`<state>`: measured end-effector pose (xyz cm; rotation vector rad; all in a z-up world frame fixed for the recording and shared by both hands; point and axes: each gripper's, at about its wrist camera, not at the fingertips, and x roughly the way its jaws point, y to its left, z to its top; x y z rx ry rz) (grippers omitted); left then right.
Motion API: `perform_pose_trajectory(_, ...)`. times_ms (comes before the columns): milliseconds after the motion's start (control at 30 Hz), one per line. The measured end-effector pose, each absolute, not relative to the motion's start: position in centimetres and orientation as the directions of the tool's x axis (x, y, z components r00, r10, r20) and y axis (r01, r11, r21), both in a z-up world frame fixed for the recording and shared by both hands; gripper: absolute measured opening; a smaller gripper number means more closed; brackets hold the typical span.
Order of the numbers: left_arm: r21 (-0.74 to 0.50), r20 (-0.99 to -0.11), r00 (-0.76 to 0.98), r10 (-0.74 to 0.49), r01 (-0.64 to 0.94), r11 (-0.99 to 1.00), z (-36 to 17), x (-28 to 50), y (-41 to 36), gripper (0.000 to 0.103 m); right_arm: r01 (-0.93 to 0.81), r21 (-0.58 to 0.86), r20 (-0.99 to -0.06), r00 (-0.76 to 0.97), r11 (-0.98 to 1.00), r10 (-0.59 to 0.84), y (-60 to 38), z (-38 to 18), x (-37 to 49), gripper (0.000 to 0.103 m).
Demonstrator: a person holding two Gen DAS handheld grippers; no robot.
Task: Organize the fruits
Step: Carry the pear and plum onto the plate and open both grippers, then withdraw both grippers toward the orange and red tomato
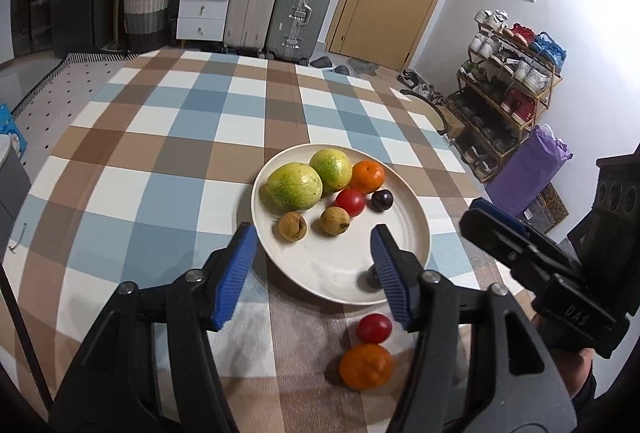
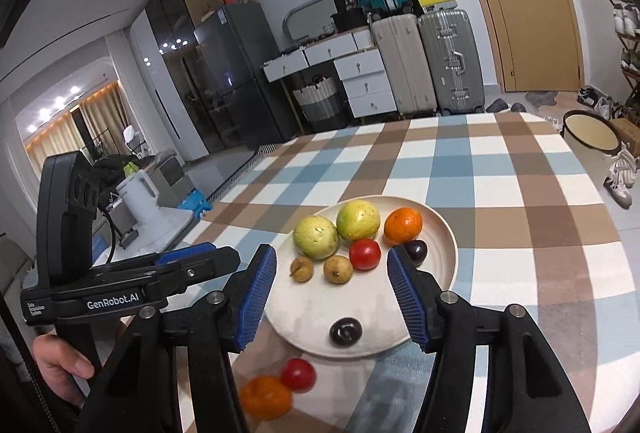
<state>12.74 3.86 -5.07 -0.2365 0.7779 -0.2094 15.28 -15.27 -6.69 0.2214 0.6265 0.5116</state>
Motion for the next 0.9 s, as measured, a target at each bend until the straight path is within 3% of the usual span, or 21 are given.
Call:
perform_pose_trajectory(200,-0.273,-0.645,0.723,-0.248,0.085,0.958,-3.4,10.2,4.3,0.079,-0.395,0.342,-0.463,0.719,0.853,0.518,-15.7,-4.7,12.9,0.065)
perform_pose_trajectory(300,-0.267,-0.631,0.737,-0.243,0.088,0.960,-2.6,8.9,4.5,0.080,-0.398,0.346,-0.445,0.728,0.850,0.522,-16.0,-3.9,11.8,0.068)
perform_pose_trajectory(467,-0.231,-0.619,0.757,-0.211,0.082,0.970,-2.0,7.1,4.9,0.087,-0.398,0.350,-0.425,0.739,0.848,0.522,-16.2,-3.4,10.1,0.087)
perform_pose_trajectory(533,-0.223,-0.621,0.758,-0.196,0.069,0.972,-2.1,6.3,5.3,0.088,-0.400,0.355,-0.427,0.735,0.845,0.527,-16.3,-3.5,9.3,0.087)
perform_pose_trajectory(667,-0.216,-0.628,0.760,-0.169,0.038,0.976,-2.6,5.0,6.0,0.102,-0.392,0.365,-0.431,0.733,0.845,0.526,-16.4,-3.7,8.2,0.090)
perform_pose_trajectory(900,-0.211,-0.616,0.774,-0.147,0.017,0.977,-3.3,2.5,6.9,0.102,-0.371,0.394,-0.421,0.740,0.841,0.524,-17.3,-4.3,6.2,0.098)
